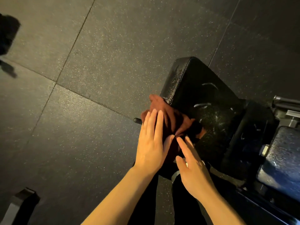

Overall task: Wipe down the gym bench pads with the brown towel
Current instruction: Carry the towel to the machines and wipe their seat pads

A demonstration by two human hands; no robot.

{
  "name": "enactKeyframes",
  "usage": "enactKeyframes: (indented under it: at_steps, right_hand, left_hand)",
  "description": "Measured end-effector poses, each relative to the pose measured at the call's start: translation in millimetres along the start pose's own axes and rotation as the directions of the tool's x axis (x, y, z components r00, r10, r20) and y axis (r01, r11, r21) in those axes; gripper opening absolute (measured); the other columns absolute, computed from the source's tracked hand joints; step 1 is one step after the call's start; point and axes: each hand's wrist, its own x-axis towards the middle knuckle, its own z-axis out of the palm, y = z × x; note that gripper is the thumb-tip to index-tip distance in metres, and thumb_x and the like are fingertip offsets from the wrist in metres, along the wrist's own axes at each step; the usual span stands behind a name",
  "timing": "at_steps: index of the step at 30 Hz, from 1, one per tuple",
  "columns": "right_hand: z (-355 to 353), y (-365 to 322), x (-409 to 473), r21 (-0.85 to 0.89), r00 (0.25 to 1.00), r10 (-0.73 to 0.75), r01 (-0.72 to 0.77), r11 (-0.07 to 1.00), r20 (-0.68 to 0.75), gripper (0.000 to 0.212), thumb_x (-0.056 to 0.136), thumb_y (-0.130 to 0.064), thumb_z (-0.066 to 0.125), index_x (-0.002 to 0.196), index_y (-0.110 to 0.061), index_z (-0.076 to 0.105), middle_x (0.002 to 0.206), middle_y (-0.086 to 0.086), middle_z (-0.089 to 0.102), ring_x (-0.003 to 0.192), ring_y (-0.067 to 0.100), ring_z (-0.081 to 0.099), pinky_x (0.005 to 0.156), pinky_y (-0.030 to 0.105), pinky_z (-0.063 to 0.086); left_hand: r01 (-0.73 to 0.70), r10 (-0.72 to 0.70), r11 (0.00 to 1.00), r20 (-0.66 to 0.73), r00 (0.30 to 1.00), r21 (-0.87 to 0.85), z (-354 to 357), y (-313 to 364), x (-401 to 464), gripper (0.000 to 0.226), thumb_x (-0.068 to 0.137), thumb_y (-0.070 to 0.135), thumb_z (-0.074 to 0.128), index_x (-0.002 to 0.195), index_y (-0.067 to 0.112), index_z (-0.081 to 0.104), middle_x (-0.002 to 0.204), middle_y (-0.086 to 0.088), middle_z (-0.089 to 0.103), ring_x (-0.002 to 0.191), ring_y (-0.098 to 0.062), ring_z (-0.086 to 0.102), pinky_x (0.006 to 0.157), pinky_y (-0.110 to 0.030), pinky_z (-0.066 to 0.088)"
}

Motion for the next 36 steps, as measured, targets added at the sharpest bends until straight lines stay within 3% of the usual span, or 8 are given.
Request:
enactKeyframes:
  at_steps: [9, 12, 16, 19, 24, 27, 31, 36]
  right_hand:
    - [-8, -5, 6, 0.187, 0.995, 0.027, -0.009, 0.982, -0.094, 0.053, 0.103, -0.009, 0.042, 0.134, -0.050, 0.029, 0.150, -0.025, 0.028, 0.138, -0.008, 0.023, 0.107, 0.011, 0.025]
    - [-15, -10, 14, 0.253, 0.991, 0.043, -0.010, 0.967, -0.124, 0.054, 0.101, -0.003, 0.044, 0.128, -0.049, 0.034, 0.151, -0.019, 0.030, 0.139, -0.006, 0.023, 0.111, 0.017, 0.024]
    - [-18, -16, 23, 0.290, 0.994, 0.020, 0.012, 0.957, -0.105, 0.064, 0.098, 0.004, 0.047, 0.126, -0.052, 0.032, 0.159, -0.016, 0.021, 0.144, -0.004, 0.015, 0.105, 0.003, 0.021]
    - [-27, -25, 36, 0.343, 0.988, 0.000, 0.053, 0.938, -0.154, 0.063, 0.099, -0.001, 0.049, 0.124, -0.057, 0.035, 0.159, -0.017, 0.021, 0.144, -0.002, 0.017, 0.112, 0.019, 0.021]
    - [-49, -41, 53, 0.384, 0.991, -0.036, 0.082, 0.920, -0.125, 0.055, 0.102, -0.011, 0.046, 0.122, -0.062, 0.038, 0.151, -0.032, 0.018, 0.137, -0.010, 0.018, 0.109, 0.019, 0.022]
    - [-52, -44, 55, 0.290, 0.994, -0.059, 0.085, 0.953, -0.097, 0.054, 0.104, -0.012, 0.043, 0.121, -0.062, 0.032, 0.151, -0.030, 0.014, 0.136, -0.010, 0.015, 0.107, 0.013, 0.020]
    - [-46, -38, 47, 0.129, 0.995, -0.072, 0.080, 0.988, -0.069, 0.060, 0.103, -0.010, 0.043, 0.131, -0.059, 0.021, 0.145, -0.037, 0.004, 0.129, -0.014, 0.009, 0.080, -0.013, 0.013]
    - [-31, -19, 39, 0.019, 0.988, -0.120, 0.122, 0.992, -0.099, 0.068, 0.099, -0.006, 0.049, 0.135, -0.055, 0.017, 0.142, -0.042, -0.003, 0.129, -0.023, 0.003, 0.089, -0.012, 0.011]
  left_hand:
    - [-0.168, 0.153, 0.976, 0.111, 0.982, 0.140, -2, 9, 56, 0.060, 0.100, 0.030, 0.041, 0.154, 0.012, 0.025, 0.162, -0.014, 0.022, 0.149, -0.041, 0.017, 0.111, -0.061, 0.034]
    - [-0.309, 0.276, 0.937, 0.199, 0.940, 0.160, -4, 16, 101, 0.058, 0.100, 0.029, 0.048, 0.154, 0.017, 0.031, 0.165, -0.005, 0.019, 0.151, -0.039, 0.006, 0.113, -0.066, 0.026]
    - [-0.379, 0.359, 0.925, 0.265, 0.895, 0.028, -8, 17, 154, 0.053, 0.101, 0.026, 0.051, 0.152, 0.018, 0.038, 0.164, -0.002, 0.020, 0.151, -0.037, -0.001, 0.113, -0.068, 0.013]
    - [-0.391, 0.379, 0.920, 0.312, 0.871, -0.025, -10, 19, 188, 0.048, 0.102, 0.027, 0.050, 0.149, 0.019, 0.043, 0.164, -0.002, 0.023, 0.152, -0.036, -0.003, 0.111, -0.071, 0.009]
    - [-0.427, 0.362, 0.901, 0.403, 0.841, 0.082, -3, 26, 240, 0.052, 0.097, 0.046, 0.038, 0.142, 0.025, 0.054, 0.157, -0.005, 0.036, 0.147, -0.037, 0.022, 0.109, -0.070, 0.024]
    - [-0.408, 0.347, 0.908, 0.370, 0.862, 0.100, 1, 27, 237, 0.056, 0.093, 0.047, 0.034, 0.136, 0.023, 0.059, 0.151, -0.009, 0.045, 0.140, -0.042, 0.035, 0.107, -0.066, 0.030]
    - [-0.367, 0.329, 0.924, 0.273, 0.904, 0.104, 2, 27, 212, 0.054, 0.093, 0.043, 0.039, 0.139, 0.021, 0.057, 0.152, -0.011, 0.044, 0.139, -0.046, 0.033, 0.106, -0.069, 0.031]
    - [-0.343, 0.328, 0.938, 0.213, 0.920, 0.038, 0, 16, 179, 0.057, 0.095, 0.037, 0.046, 0.149, 0.020, 0.043, 0.161, -0.012, 0.026, 0.147, -0.046, 0.014, 0.107, -0.072, 0.028]
